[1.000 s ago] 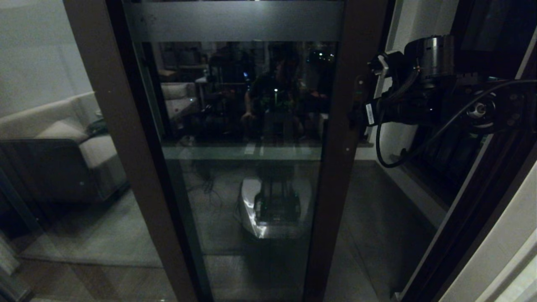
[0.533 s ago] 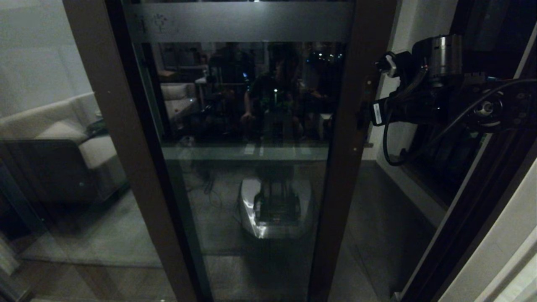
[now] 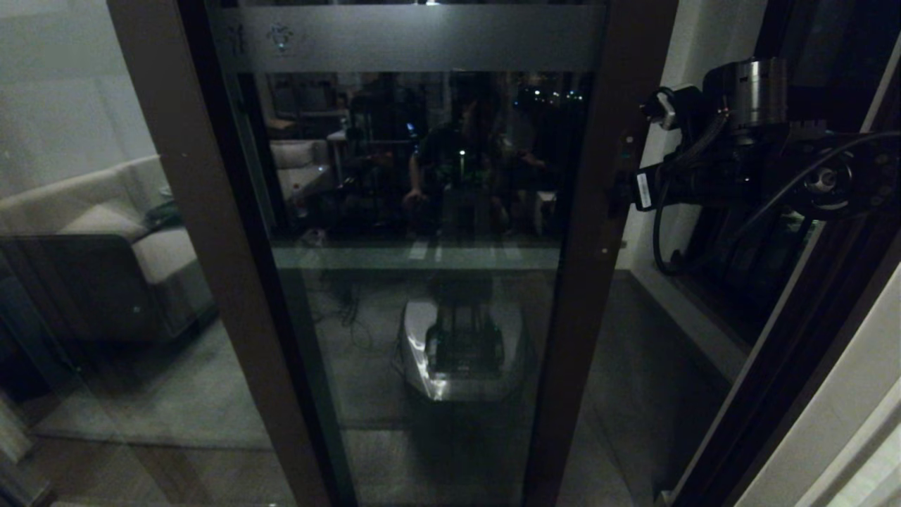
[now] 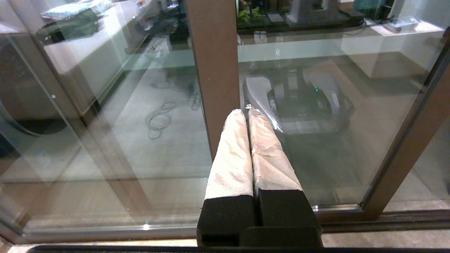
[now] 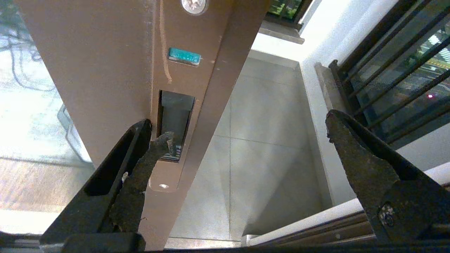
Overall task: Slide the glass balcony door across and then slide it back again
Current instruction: Close the slid door
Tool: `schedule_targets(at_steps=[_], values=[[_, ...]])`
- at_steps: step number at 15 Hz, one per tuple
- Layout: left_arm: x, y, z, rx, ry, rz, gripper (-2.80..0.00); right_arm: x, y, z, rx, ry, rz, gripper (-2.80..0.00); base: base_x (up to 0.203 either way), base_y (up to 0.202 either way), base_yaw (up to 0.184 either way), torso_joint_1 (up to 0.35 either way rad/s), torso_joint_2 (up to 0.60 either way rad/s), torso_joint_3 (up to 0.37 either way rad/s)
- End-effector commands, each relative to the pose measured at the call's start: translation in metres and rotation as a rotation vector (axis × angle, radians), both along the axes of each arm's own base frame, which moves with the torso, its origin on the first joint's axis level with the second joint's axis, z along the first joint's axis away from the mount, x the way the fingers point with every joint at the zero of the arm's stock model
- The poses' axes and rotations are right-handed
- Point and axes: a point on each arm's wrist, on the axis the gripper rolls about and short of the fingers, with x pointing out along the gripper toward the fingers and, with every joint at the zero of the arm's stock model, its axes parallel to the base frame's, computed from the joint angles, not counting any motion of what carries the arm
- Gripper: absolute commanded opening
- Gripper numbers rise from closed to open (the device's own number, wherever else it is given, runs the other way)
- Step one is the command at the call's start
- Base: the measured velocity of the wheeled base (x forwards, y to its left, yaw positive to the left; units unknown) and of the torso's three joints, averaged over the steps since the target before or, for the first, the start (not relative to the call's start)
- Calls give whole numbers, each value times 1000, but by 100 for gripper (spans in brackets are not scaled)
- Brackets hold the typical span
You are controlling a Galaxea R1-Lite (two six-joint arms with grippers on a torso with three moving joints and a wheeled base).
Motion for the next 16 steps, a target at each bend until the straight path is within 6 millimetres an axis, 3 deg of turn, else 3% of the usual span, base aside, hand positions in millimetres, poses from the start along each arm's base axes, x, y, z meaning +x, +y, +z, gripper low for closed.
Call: schedule_targets(at_steps=[1,8,16], values=[[0,0,0,1,1,0,-280,2,-6,-1,0,-4,-18,0,0,0,0,0,0,0],[0,0,0,1,1,0,-280,-41,7,25,54,-41,152,0,0,0,0,0,0,0],[0,0,0,1,2,0,-280,-62,5,40,57,-77,159,0,0,0,0,0,0,0]])
